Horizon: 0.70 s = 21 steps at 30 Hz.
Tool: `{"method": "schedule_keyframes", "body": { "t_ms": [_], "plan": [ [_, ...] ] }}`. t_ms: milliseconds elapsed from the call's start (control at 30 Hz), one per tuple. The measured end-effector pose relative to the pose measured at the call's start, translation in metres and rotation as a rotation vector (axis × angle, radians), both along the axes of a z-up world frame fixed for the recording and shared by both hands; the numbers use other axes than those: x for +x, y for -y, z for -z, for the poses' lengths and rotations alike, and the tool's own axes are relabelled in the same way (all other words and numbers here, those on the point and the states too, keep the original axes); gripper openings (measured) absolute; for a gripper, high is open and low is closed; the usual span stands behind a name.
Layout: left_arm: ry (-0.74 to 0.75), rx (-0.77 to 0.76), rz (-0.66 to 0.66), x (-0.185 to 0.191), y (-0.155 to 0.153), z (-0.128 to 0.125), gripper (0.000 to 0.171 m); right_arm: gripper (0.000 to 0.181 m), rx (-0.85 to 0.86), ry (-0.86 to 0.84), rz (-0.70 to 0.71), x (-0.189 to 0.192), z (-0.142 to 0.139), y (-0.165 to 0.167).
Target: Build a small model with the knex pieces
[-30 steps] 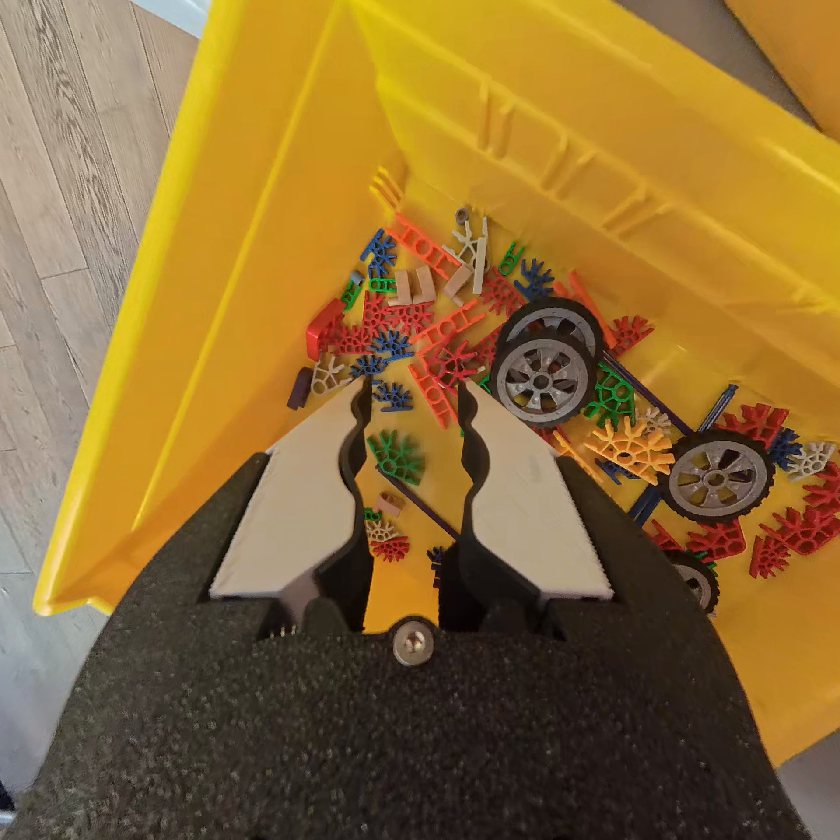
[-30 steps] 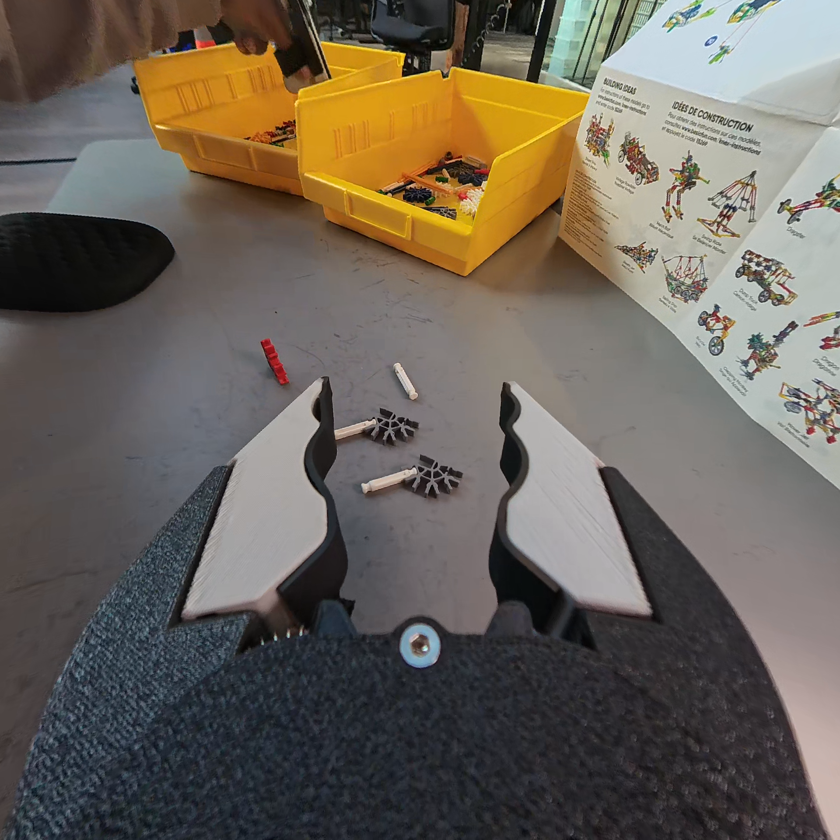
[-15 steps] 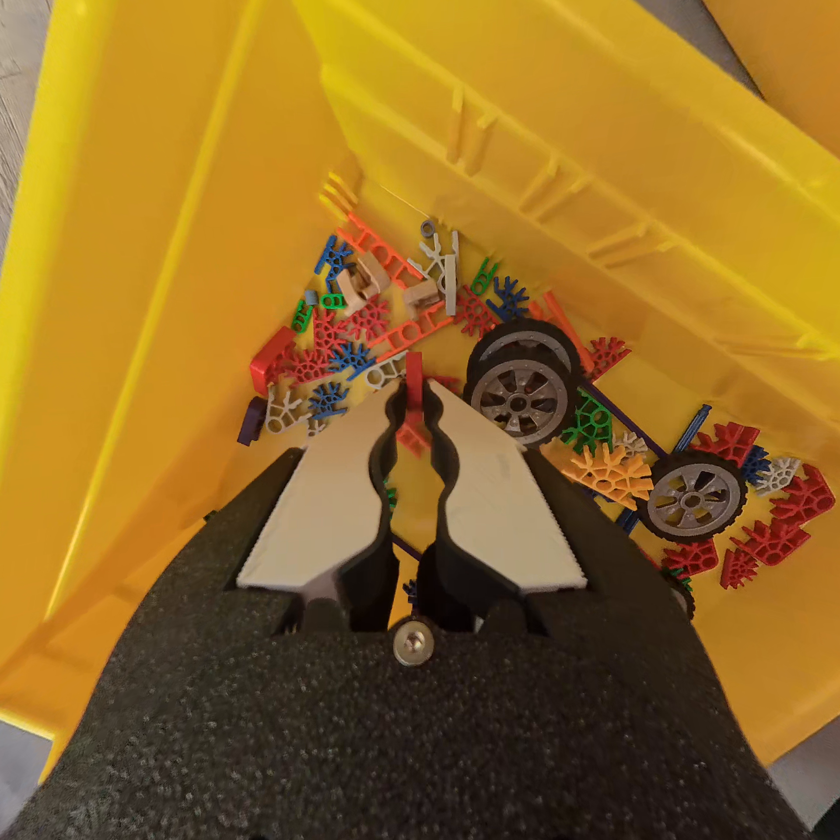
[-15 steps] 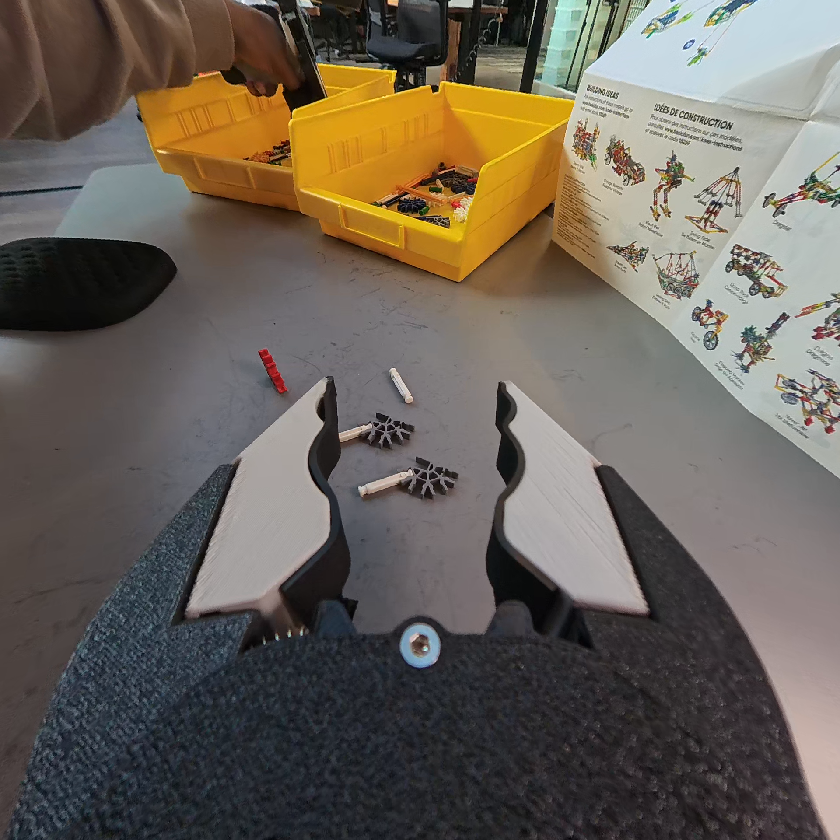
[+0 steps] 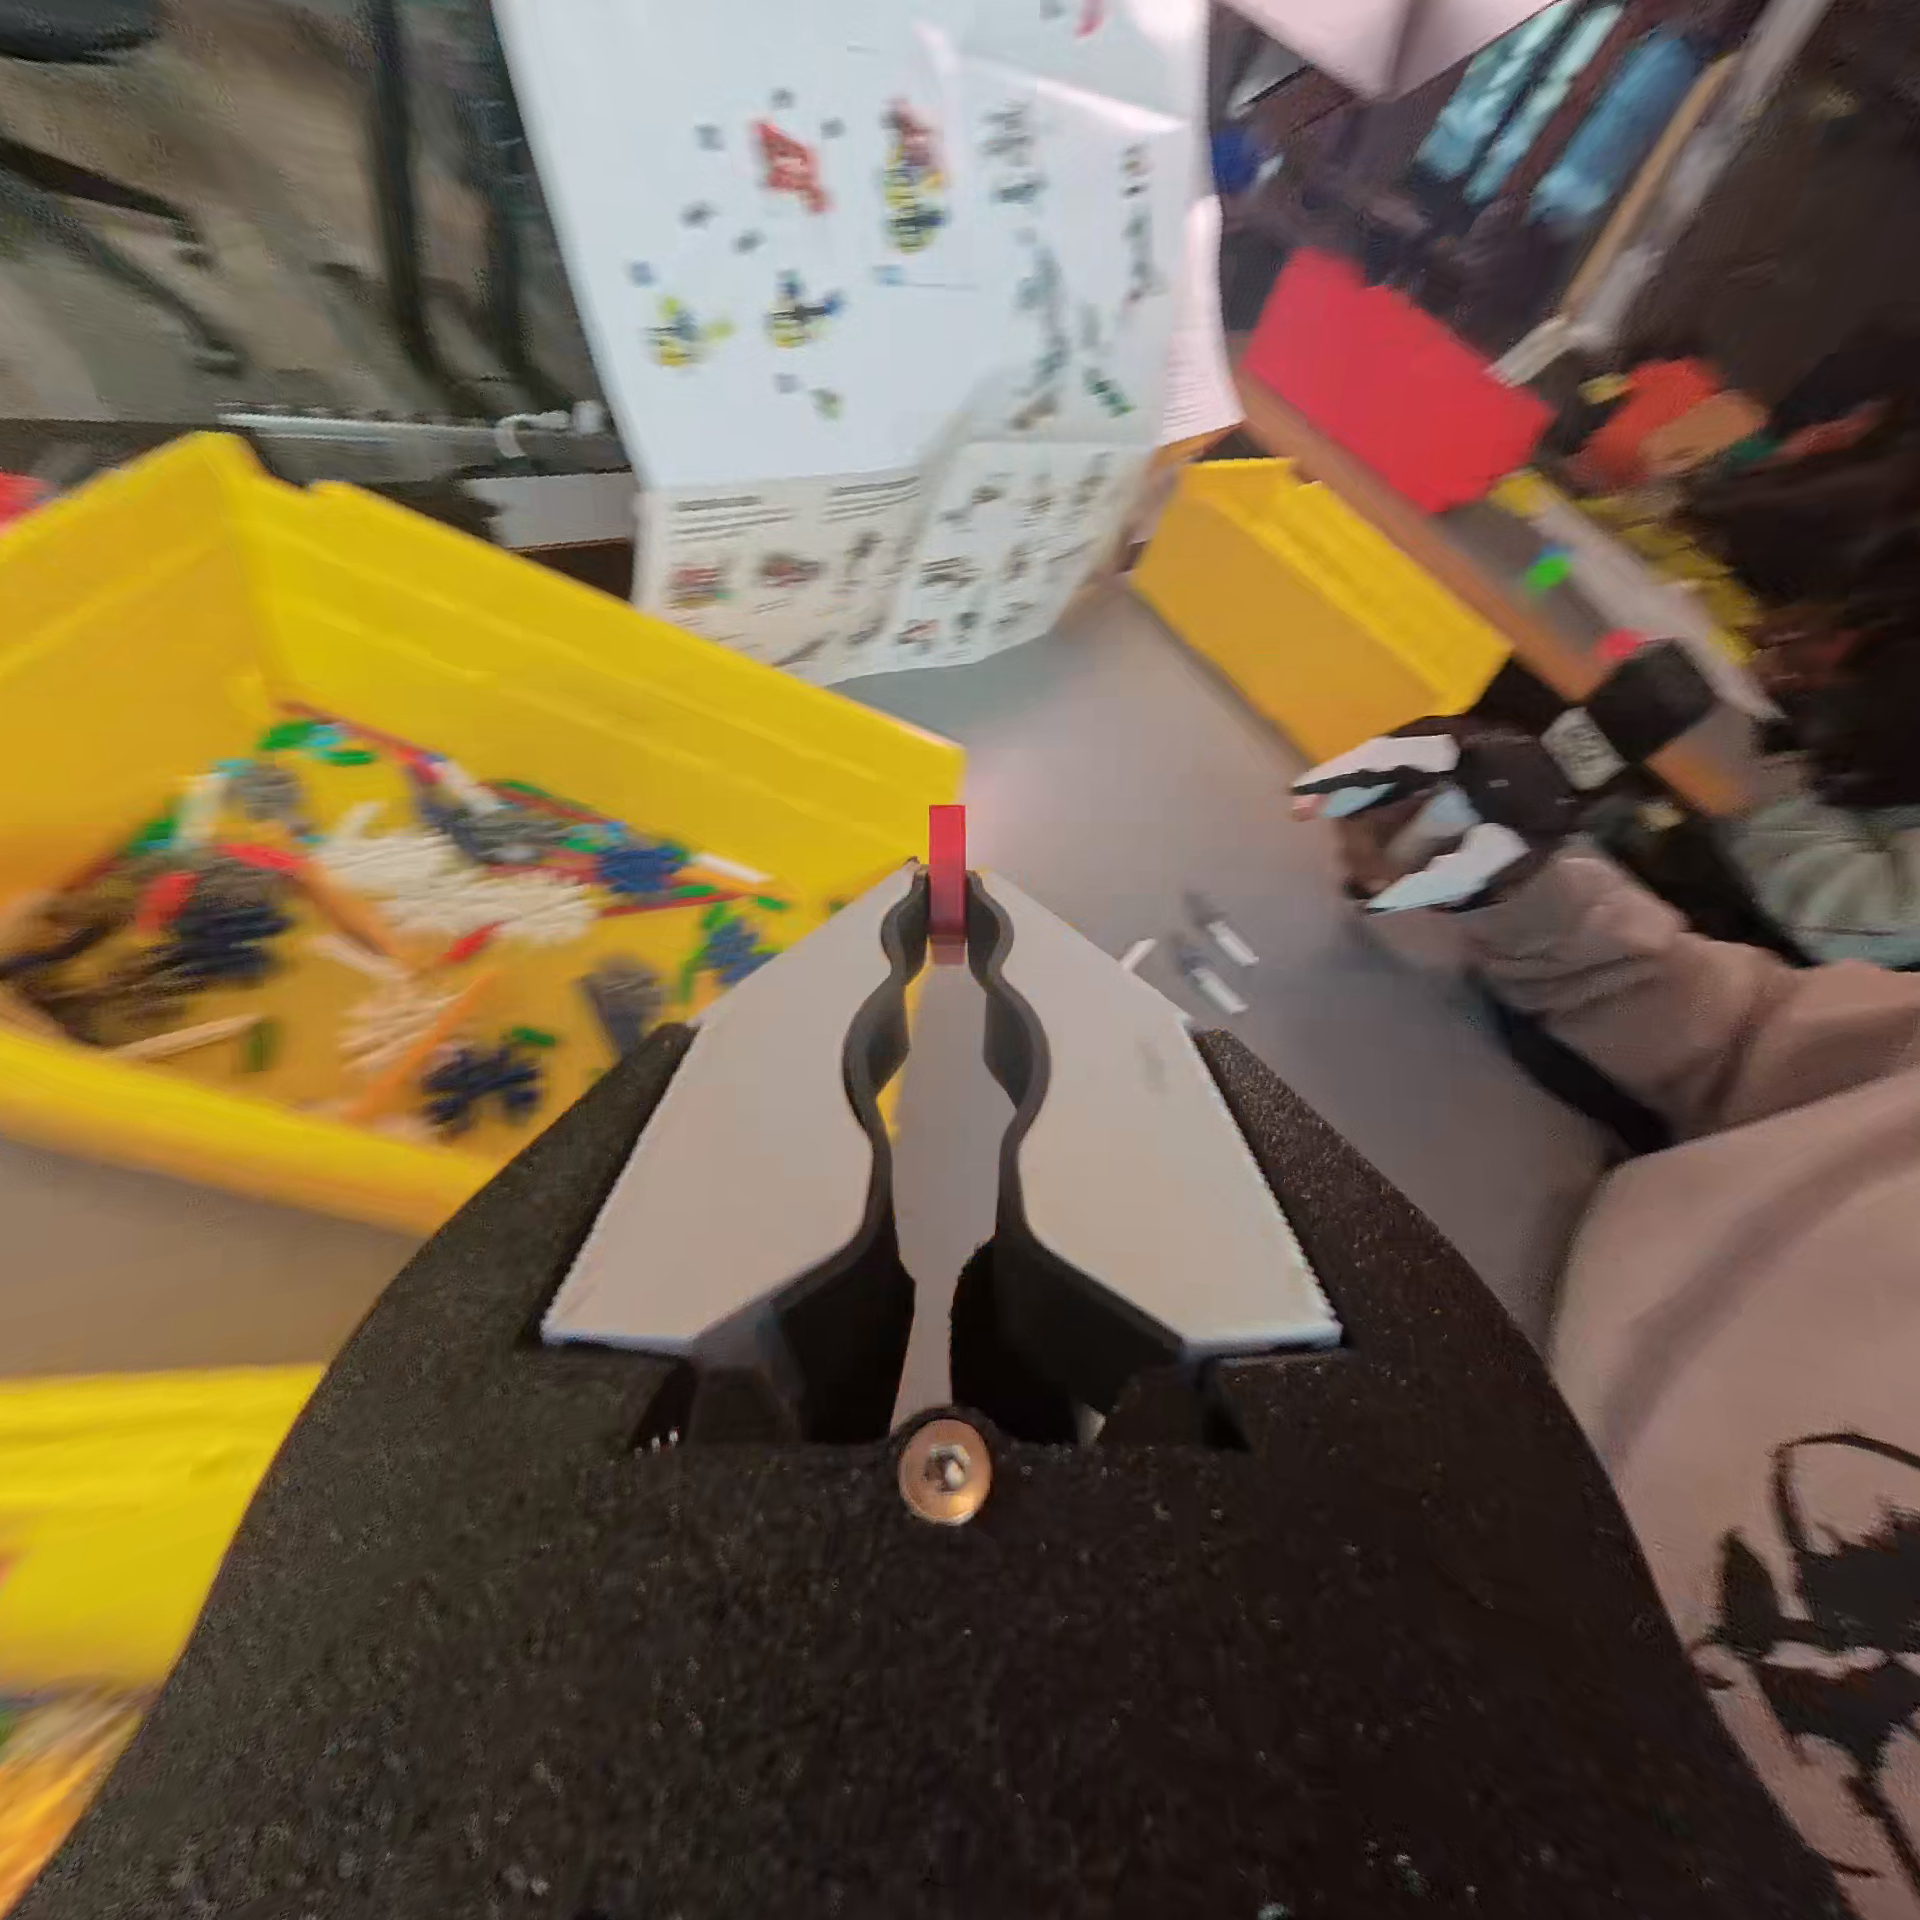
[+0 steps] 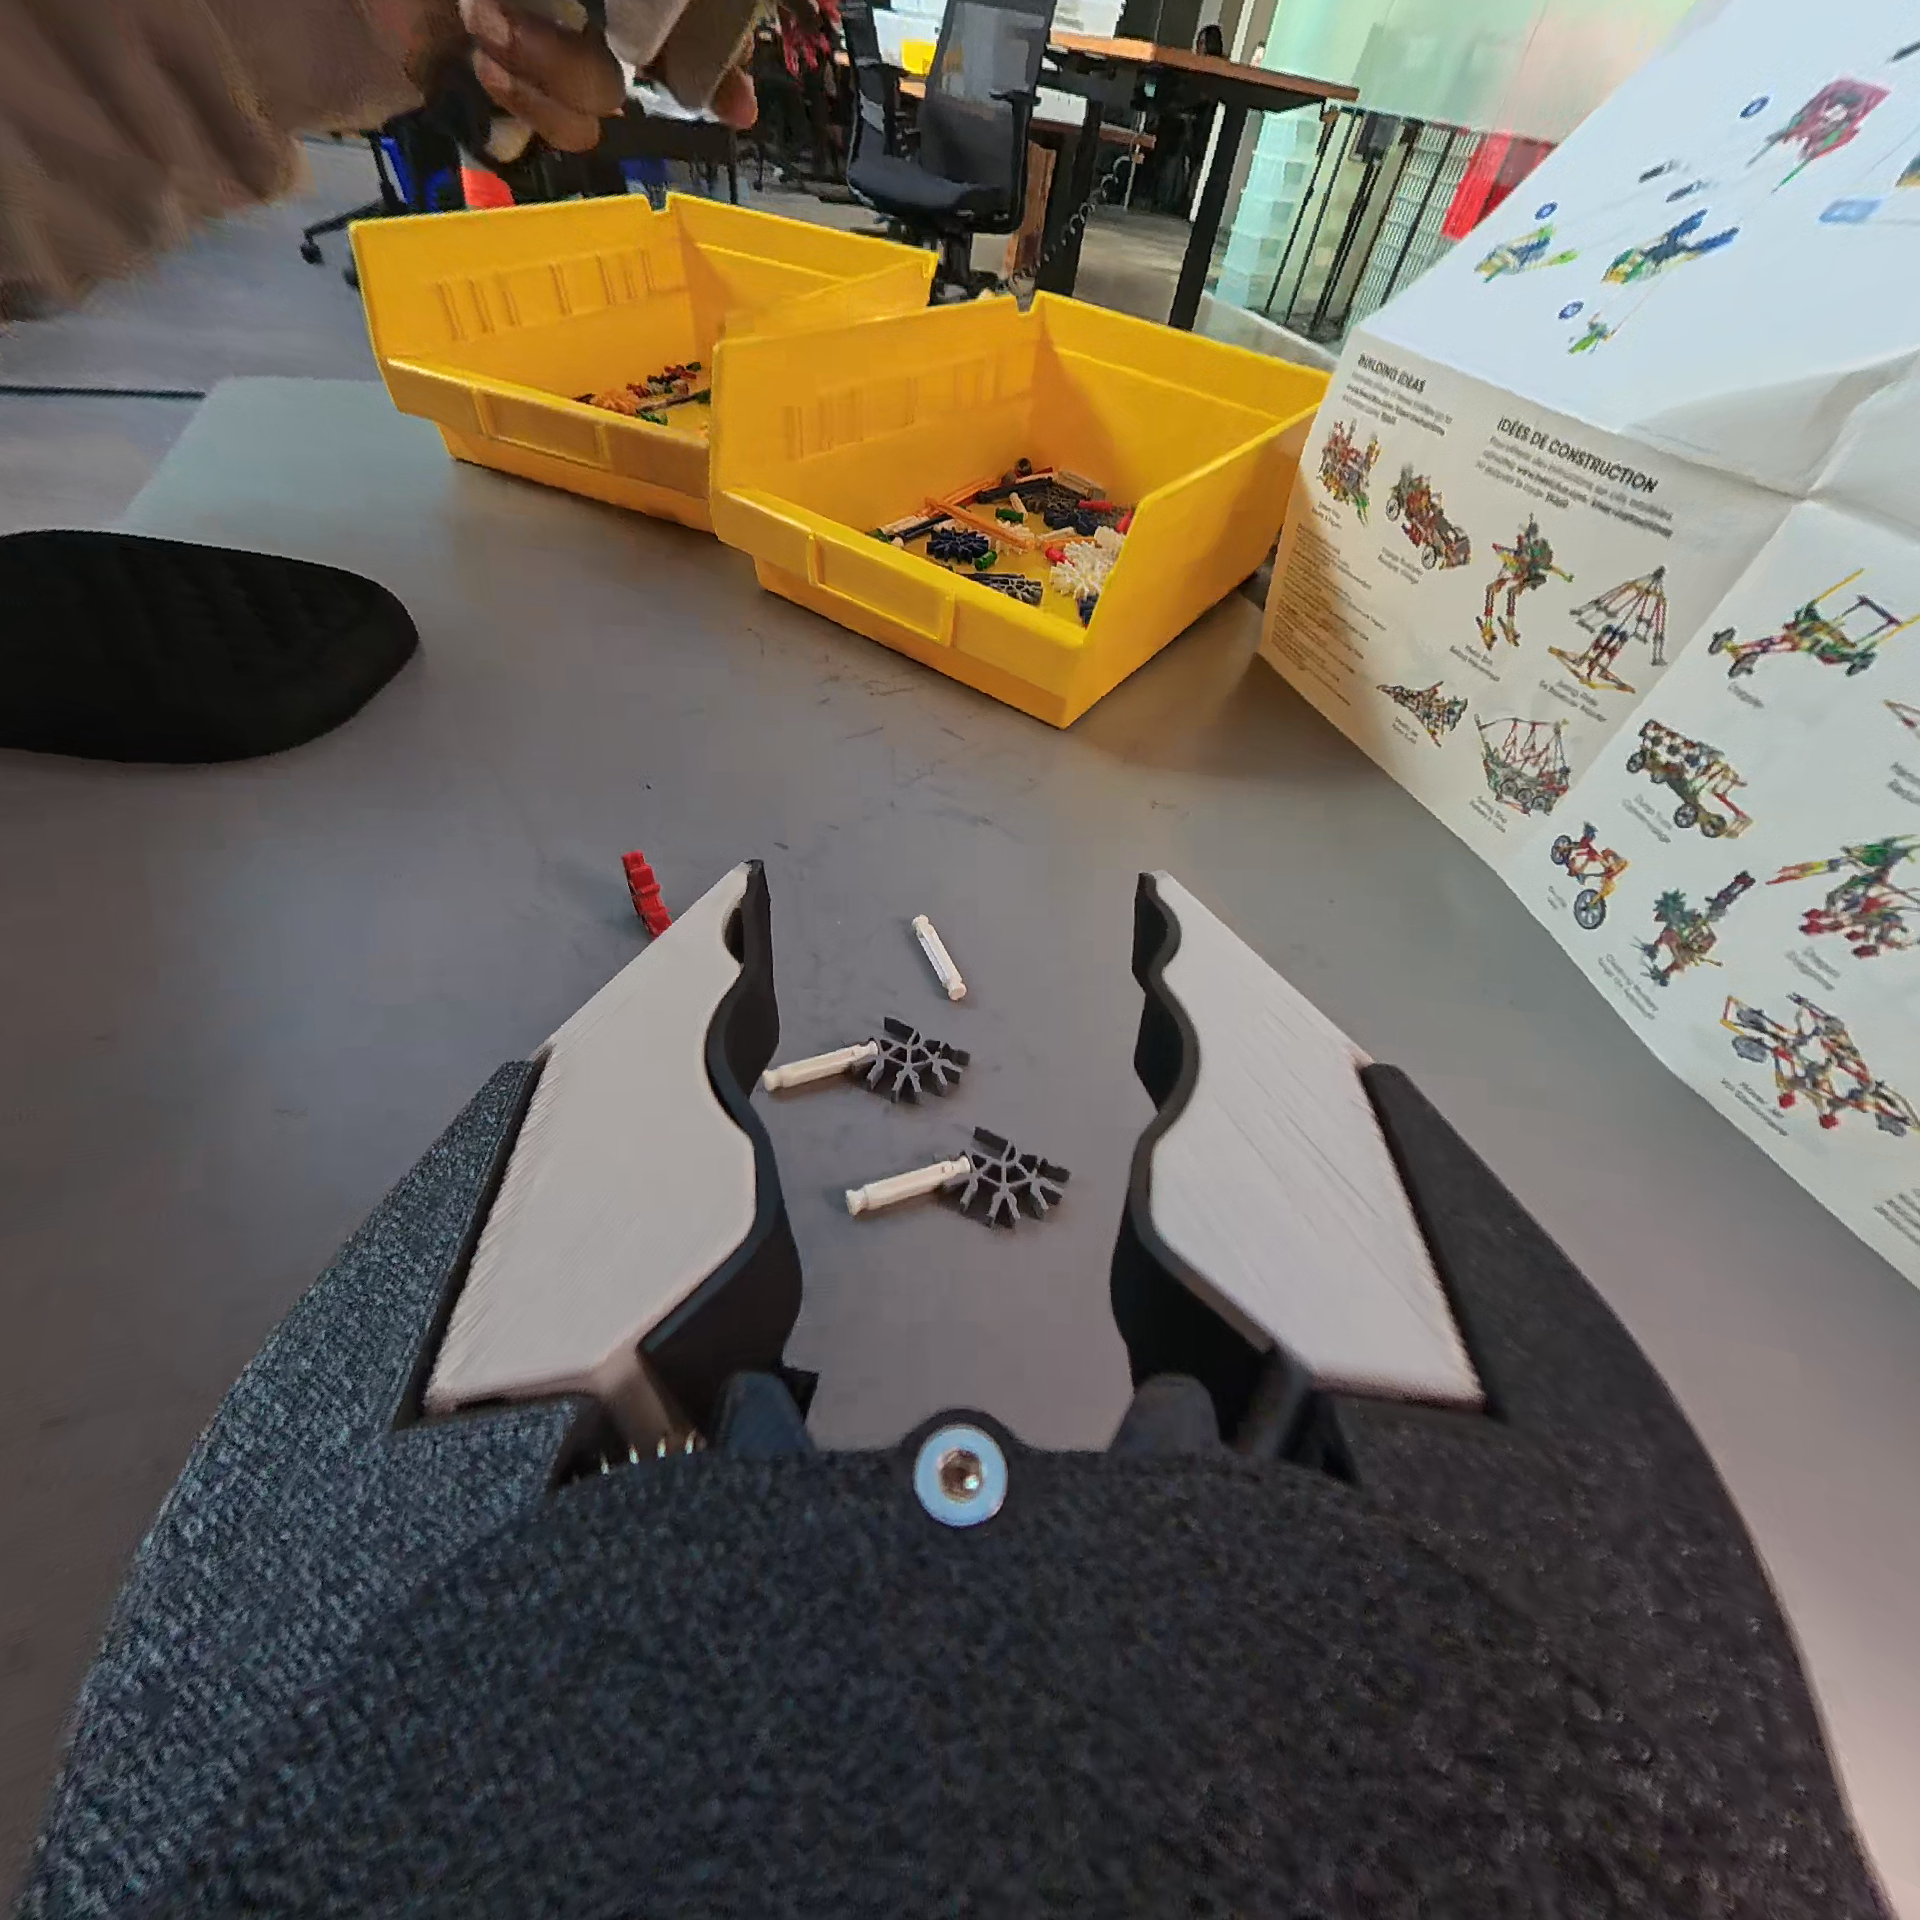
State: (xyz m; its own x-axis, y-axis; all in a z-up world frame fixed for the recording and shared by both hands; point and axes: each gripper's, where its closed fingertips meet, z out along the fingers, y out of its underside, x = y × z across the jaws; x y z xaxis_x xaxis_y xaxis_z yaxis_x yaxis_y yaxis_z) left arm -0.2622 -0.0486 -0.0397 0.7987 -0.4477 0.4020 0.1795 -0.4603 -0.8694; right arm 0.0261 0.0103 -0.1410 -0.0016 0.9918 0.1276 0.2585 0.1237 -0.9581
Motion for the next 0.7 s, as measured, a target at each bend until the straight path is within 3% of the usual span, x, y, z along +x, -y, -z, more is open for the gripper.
{"method": "schedule_keyframes", "body": {
  "t_ms": [167, 333, 400, 500, 633, 700],
  "plan": [
    [0.332, 0.037, 0.311, 0.167, 0.01, 0.015, 0.006, 0.057, 0.149, -0.131, -0.005, -0.015, -0.033, 0.031],
    [0.493, -0.075, 0.473, 0.269, 0.005, 0.05, 0.005, 0.053, 0.284, -0.157, -0.031, -0.025, -0.041, 0.058],
    [0.472, -0.121, 0.492, 0.288, 0.0, 0.065, 0.006, 0.051, 0.326, -0.131, -0.034, -0.025, -0.035, 0.06],
    [0.48, -0.164, 0.519, 0.3, -0.002, 0.073, 0.006, 0.029, 0.387, -0.083, -0.039, -0.023, -0.027, 0.058],
    [0.459, -0.169, 0.502, 0.296, -0.005, 0.079, 0.006, 0.026, 0.385, -0.022, -0.061, -0.019, -0.018, 0.054],
    [0.392, -0.123, 0.479, 0.285, -0.008, 0.08, 0.017, 0.026, 0.333, 0.043, -0.097, -0.015, -0.008, 0.053]
  ]
}}
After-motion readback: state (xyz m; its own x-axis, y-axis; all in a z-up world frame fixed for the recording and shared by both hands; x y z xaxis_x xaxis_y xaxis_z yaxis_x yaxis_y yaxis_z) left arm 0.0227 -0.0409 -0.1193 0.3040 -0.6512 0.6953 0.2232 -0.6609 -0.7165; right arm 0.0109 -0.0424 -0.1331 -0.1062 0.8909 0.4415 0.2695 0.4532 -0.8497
